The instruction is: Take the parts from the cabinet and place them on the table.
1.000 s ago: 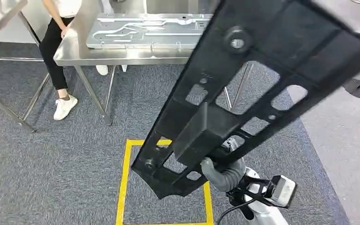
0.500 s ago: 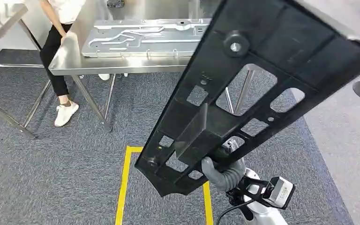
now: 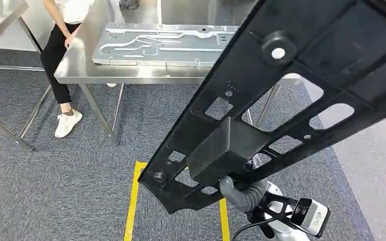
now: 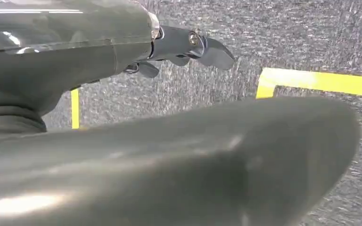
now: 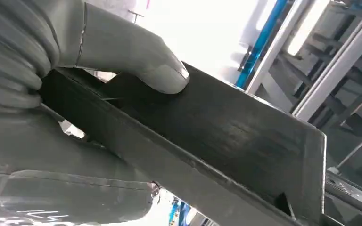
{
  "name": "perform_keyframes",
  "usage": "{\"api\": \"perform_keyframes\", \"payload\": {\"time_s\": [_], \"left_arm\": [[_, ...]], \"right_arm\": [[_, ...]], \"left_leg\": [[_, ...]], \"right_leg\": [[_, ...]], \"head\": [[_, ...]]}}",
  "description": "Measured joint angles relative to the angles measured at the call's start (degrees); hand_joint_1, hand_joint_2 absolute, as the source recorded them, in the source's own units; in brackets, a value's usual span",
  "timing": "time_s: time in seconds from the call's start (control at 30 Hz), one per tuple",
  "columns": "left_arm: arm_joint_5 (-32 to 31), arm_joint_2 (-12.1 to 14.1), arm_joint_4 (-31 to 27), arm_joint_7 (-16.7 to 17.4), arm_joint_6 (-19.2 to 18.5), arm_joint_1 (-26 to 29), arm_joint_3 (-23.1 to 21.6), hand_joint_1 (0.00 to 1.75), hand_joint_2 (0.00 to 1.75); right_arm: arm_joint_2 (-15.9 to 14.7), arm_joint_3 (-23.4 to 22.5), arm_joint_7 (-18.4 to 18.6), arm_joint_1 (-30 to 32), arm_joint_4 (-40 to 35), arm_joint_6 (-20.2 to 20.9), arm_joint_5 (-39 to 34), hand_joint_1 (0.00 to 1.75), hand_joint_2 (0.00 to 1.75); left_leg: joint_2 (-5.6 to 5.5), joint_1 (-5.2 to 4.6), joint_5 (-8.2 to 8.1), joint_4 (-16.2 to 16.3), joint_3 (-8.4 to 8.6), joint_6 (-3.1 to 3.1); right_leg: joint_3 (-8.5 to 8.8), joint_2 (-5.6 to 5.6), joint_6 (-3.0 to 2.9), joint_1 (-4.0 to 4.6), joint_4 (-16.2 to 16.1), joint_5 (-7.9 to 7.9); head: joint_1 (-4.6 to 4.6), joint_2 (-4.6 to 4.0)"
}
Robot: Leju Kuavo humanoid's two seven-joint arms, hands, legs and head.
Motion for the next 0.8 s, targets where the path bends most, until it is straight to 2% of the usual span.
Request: {"api": "perform_keyframes", "payload": {"time_s": [0.03, 0.07, 0.1, 0.13, 0.17, 0.2, 0.23, 0.27, 0.3, 0.33, 0.4, 0.43, 0.47, 0.5, 0.53, 0.57, 0.6, 0.63, 0.67, 0.7, 0.77, 0.8], "left_arm": [[0.1, 0.0, 0.0, 0.0, 0.0, 0.0, 0.0, 0.00, 0.00], [0.1, 0.0, 0.0, -0.1, -0.1, 0.0, 0.1, 0.00, 0.00], [0.1, -0.2, 0.0, -0.1, -0.2, 0.0, 0.1, 0.00, 0.00], [0.1, -0.2, 0.0, -0.2, -0.2, -0.1, 0.1, 0.00, 0.00], [0.1, -0.2, 0.0, -0.2, -0.2, -0.2, 0.1, 0.00, 0.00], [0.1, -0.2, 0.0, -0.2, -0.2, -0.2, 0.1, 0.00, 0.00], [0.1, -0.2, 0.0, -0.2, -0.2, -0.1, 0.2, 0.00, 0.00], [0.1, 0.0, 0.0, -0.2, -0.2, -0.1, 0.2, 0.00, 0.00], [0.1, 0.2, 0.0, -0.2, -0.2, -0.2, 0.2, 0.00, 0.00], [0.1, 0.1, 0.0, -0.1, -0.2, -0.4, 0.2, 0.00, 0.00], [0.1, 0.1, 0.0, -0.1, -0.4, -0.4, 0.2, 0.00, 0.00], [0.1, 0.2, 0.0, -0.1, -0.4, -0.2, 0.2, 0.00, 0.00], [0.2, 0.2, 0.0, -0.1, -0.4, 0.0, 0.2, 0.00, 0.00], [0.2, 0.2, 0.0, -0.1, -0.4, 0.0, 0.2, 0.00, 0.00], [0.2, 0.2, 0.0, -0.1, -0.4, 0.0, 0.3, 0.00, 0.00], [0.2, 0.2, 0.0, -0.2, -0.4, 0.0, 0.3, 0.00, 0.00], [0.2, 0.2, 0.0, -0.2, -0.5, 0.1, 0.3, 0.00, 0.00], [0.1, 0.2, 0.0, -0.2, -0.5, 0.1, 0.5, 0.00, 0.00], [0.1, 0.2, 0.0, -0.2, -0.5, 0.1, 0.5, 0.00, 0.00], [0.2, 0.2, 0.0, -0.1, -0.5, 0.2, 0.5, 0.00, 0.00], [0.2, 0.3, 0.0, -0.1, -0.4, 0.0, 0.6, 0.00, 0.00], [0.3, 0.3, 0.0, -0.1, -0.4, -0.1, 0.6, 0.00, 0.00]], "right_arm": [[0.0, 0.0, 0.0, 0.0, -0.2, 0.0, -0.1, 1.75, 1.75], [0.0, 0.0, 0.0, 0.0, -0.5, 0.0, -0.2, 1.75, 1.75], [0.0, 0.0, 0.0, 0.0, -0.8, 0.0, -0.2, 1.75, 1.75], [0.0, 0.0, 0.1, 0.0, -0.8, 0.0, -0.3, 1.75, 1.75], [0.0, 0.0, 0.1, 0.1, -1.1, 0.0, -0.5, 1.75, 1.75], [-0.1, -0.2, 0.1, 0.3, -1.3, 0.0, -0.5, 1.75, 1.75], [-0.1, -0.2, 0.1, 0.2, -1.4, 0.0, -0.6, 1.75, 1.75], [0.0, -0.2, 0.1, 0.3, -1.6, 0.0, -0.6, 1.75, 1.75], [0.0, -0.2, 0.1, 0.2, -1.8, 0.2, -0.7, 1.75, 1.75], [0.0, -0.2, 0.1, 0.1, -1.8, 0.3, -0.8, 1.75, 1.75], [0.0, -0.2, 0.1, 0.1, -1.8, 0.7, -1.0, 1.75, 1.75], [0.0, -0.2, 0.1, 0.1, -1.8, 0.8, -1.0, 1.75, 1.75], [0.0, -0.2, 0.1, 0.1, -1.8, 0.8, -1.1, 1.75, 1.75], [0.0, -0.2, 0.1, 0.1, -1.8, 0.8, -1.2, 1.75, 1.75], [0.0, -0.2, 0.1, 0.1, -1.8, 0.8, -1.2, 1.75, 1.75], [0.0, -0.2, 0.1, 0.1, -1.8, 0.8, -1.2, 1.75, 1.75], [0.0, -0.2, 0.1, 0.0, -1.8, 0.8, -1.3, 1.75, 1.75], [0.1, -0.2, 0.2, -0.1, -1.7, 0.9, -1.5, 1.75, 1.75], [0.1, -0.2, 0.1, -0.3, -1.7, 0.9, -1.6, 1.75, 1.75], [0.2, -0.2, 0.1, -0.4, -1.7, 0.9, -1.7, 1.75, 1.75], [0.2, -0.4, 0.0, -0.6, -1.8, 0.9, -1.9, 1.75, 1.75], [0.2, -0.4, 0.0, -0.6, -1.9, 0.9, -1.9, 1.75, 1.75]], "left_leg": [[-0.06, -0.07, -0.48, 0.0, 0.72, -0.06], [-0.06, -0.17, -1.02, 0.0, 1.50, -0.15], [-0.05, -0.10, -1.52, -0.2, 1.72, -0.27], [-0.17, -0.25, -1.77, -0.3, 2.19, -0.68], [-0.04, -0.15, -2.05, -0.6, 2.12, -1.08], [0.06, -0.22, -1.62, -0.1, 2.91, -1.33], [0.07, -0.27, -1.25, 0.0, 3.08, -1.65], [0.08, -0.43, -1.54, 0.7, 2.86, -1.74], [0.13, -0.26, -1.56, 2.9, 2.33, -1.97], [0.15, -0.15, -2.25, 6.3, 0.25, -2.22], [0.16, 0.35, -6.06, 13.7, -5.12, -2.86], [0.16, 0.50, -7.65, 15.8, -7.10, -3.18], [0.17, 0.64, -7.75, 15.9, -8.17, -3.44], [0.18, 0.76, -6.51, 14.0, -8.26, -3.58], [0.20, 0.94, -3.59, 10.0, -7.39, -3.69], [0.22, 1.10, 0.09, 5.5, -6.19, -3.81], [0.33, 1.27, 4.66, 1.2, -5.40, -3.80], [0.51, 0.77, 3.60, 1.1, -5.64, -3.30], [0.53, 0.60, 3.21, 1.3, -5.18, -2.45], [0.43, 0.54, 3.82, 1.3, -5.18, -1.95], [0.18, 0.64, 3.36, 1.0, -4.35, -1.10], [0.16, 0.66, 3.14, 0.7, -3.79, -0.77]], "right_leg": [[1.49, 0.00, -0.37, 0.18, -4.4, 3.17], [3.28, -0.03, -0.96, 0.52, -9.5, 6.58], [4.28, -0.12, -1.75, 0.97, -13.3, 9.04], [4.28, -0.17, -1.61, 1.20, -13.3, 6.27], [4.53, -0.09, -1.85, 1.25, -13.5, 6.89], [4.83, -0.03, -2.03, 1.23, -14.2, 7.78], [5.55, 0.02, -2.28, 1.01, -14.5, 7.54], [6.62, 0.05, -2.33, 0.55, -15.0, 7.53], [7.57, -0.13, -2.55, 0.50, -15.5, 7.23], [8.00, -0.22, -2.86, 0.43, -15.5, 6.86], [8.66, -0.22, -2.91, 0.43, -15.5, 6.01], [9.05, -0.16, -2.90, 0.41, -15.5, 5.59], [9.57, -0.04, -2.77, 0.33, -15.5, 5.15], [10.30, 0.03, -2.58, 0.26, -15.5, 4.60], [11.20, 0.02, -2.36, 0.16, -15.5, 3.95], [12.07, -0.02, -2.08, 0.10, -15.5, 3.32], [12.42, -0.08, -1.69, 0.13, -15.5, 2.67], [13.03, 0.02, -1.30, 0.24, -15.2, 2.25], [12.79, 0.08, -0.88, 0.28, -15.3, 1.88], [13.20, 0.06, -0.36, 0.22, -15.3, 1.67], [13.26, 0.01, 0.22, 0.06, -14.2, 1.84], [12.42, -0.05, 0.45, -0.09, -12.2, 1.92]], "head": [[0.00, 0.00], [0.00, 0.00], [0.00, 0.00], [0.04, 0.00], [0.02, 0.00], [0.02, 0.00], [0.02, 0.00], [0.00, 0.00], [0.02, 0.00], [0.02, 0.00], [0.02, 0.00], [0.02, 0.00], [0.02, 0.00], [0.00, 0.00], [0.02, 0.00], [0.02, 0.00], [0.02, 0.00], [0.02, 0.00], [0.04, -0.02], [0.02, 0.00], [0.02, 0.00], [0.04, 0.00]]}}
